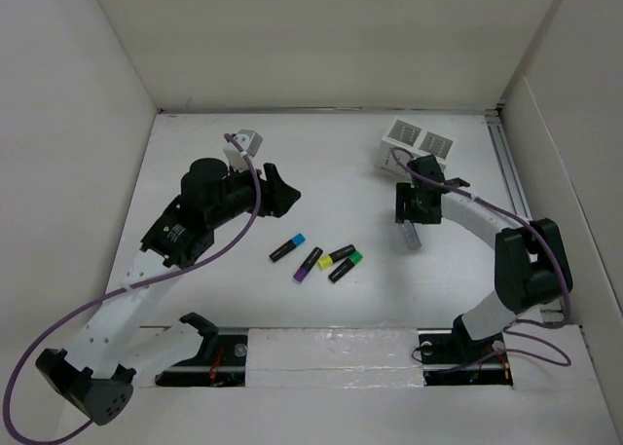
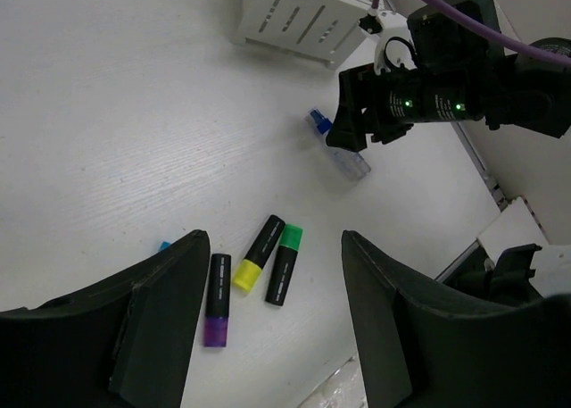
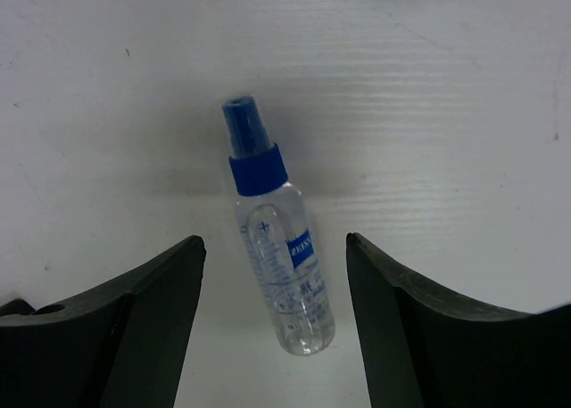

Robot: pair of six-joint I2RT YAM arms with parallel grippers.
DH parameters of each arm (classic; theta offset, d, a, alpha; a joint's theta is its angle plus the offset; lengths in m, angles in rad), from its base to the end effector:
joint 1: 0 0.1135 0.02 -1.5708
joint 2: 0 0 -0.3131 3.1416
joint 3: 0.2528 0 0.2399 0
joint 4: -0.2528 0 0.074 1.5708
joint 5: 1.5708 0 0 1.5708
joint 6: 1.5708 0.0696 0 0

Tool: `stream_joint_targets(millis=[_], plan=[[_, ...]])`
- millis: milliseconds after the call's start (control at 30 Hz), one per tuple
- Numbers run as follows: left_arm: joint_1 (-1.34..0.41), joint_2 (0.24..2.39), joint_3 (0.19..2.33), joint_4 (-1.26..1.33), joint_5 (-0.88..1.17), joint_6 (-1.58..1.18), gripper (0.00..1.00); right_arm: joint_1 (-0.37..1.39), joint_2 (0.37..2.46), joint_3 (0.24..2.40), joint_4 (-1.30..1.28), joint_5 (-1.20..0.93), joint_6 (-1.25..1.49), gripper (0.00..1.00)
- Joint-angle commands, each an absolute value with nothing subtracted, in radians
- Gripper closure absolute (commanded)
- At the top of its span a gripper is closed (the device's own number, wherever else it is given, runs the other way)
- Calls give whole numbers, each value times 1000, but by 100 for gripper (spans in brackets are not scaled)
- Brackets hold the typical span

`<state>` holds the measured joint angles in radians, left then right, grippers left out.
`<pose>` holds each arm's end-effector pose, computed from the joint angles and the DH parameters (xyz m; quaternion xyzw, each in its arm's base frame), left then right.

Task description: Organize the desk

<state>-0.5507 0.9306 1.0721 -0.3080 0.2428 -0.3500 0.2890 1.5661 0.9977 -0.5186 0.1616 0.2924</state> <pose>0.1566 -0.1158 0.4333 0.1537 0.7462 -0.3623 0.5369 0.3032 0.0785 0.2258 0.0210 0.9677 -0.0066 0.2512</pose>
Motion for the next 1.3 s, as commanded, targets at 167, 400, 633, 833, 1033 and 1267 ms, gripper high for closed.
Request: stream_joint_targets(millis=[167,400,633,833,1033,1267], plan=[[-554,971,1083,-221,227,-419,43,265,1677,1083,-449,52,222,32],[-554,940,1069,-218,151,-414,43,236,1739,1103,-439,15,213,54],[-554,945,1104,-264,117,-371,43,247,1637,1103,-453,8,262,91],[-554,969,1107,-230,123,-385,43,171,1476,1265,-411,-46,311,91],[-554,1002,1138,-236,160,-387,43,45,1560,1483,-232,-6,362,91],[-554,1002,1149,-268,121,-405,42,11,1788,1723,-138,169,361,92]])
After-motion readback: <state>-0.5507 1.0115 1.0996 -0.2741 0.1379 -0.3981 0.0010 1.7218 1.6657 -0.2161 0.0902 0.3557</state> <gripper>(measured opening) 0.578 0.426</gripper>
